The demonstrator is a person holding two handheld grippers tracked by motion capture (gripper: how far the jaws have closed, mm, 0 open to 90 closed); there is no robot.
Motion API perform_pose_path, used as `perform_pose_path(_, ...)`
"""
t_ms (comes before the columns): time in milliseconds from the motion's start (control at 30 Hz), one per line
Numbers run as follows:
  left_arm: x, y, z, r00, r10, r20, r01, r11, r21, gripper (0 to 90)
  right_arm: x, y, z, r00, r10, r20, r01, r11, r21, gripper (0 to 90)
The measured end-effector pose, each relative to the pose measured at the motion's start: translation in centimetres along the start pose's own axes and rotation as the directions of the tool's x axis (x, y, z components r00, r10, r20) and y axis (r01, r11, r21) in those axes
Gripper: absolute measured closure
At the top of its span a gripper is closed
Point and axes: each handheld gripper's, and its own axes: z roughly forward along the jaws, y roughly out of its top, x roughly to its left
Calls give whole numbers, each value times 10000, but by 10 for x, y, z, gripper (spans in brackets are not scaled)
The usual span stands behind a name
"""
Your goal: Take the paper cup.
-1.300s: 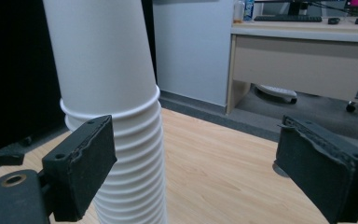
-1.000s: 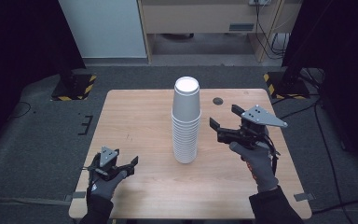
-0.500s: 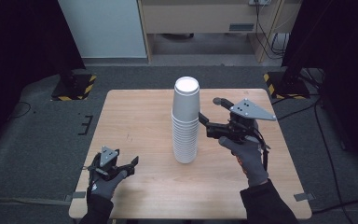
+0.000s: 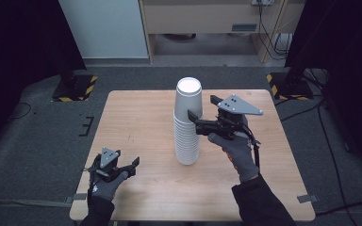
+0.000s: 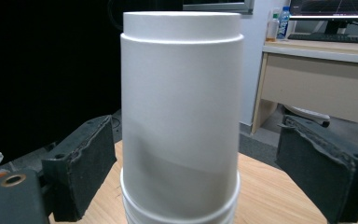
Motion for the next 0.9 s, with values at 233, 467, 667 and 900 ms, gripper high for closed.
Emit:
perform_pose_path(233, 0, 0, 0, 10000, -32, -1, 32, 10000, -1, 161, 4, 2, 16, 10000, -38, -65, 38, 9999, 109, 116)
perform_pose_path(467, 1, 0, 0, 10000, -45, 28, 45, 10000, -30, 161, 5, -1, 32, 10000, 57, 34, -58, 9999, 147, 113)
perform_pose_path(667, 1, 0, 0, 10000, -60, 20, 60, 10000, -28, 162, 7, -3, 41, 9999, 130, 87, -131, 9998, 151, 109)
perform_pose_path(900, 1, 0, 1, 10000, -68, 65, 68, 10000, -14, 164, 9, -6, 50, 9995, 151, 271, -156, 9997, 189, 111)
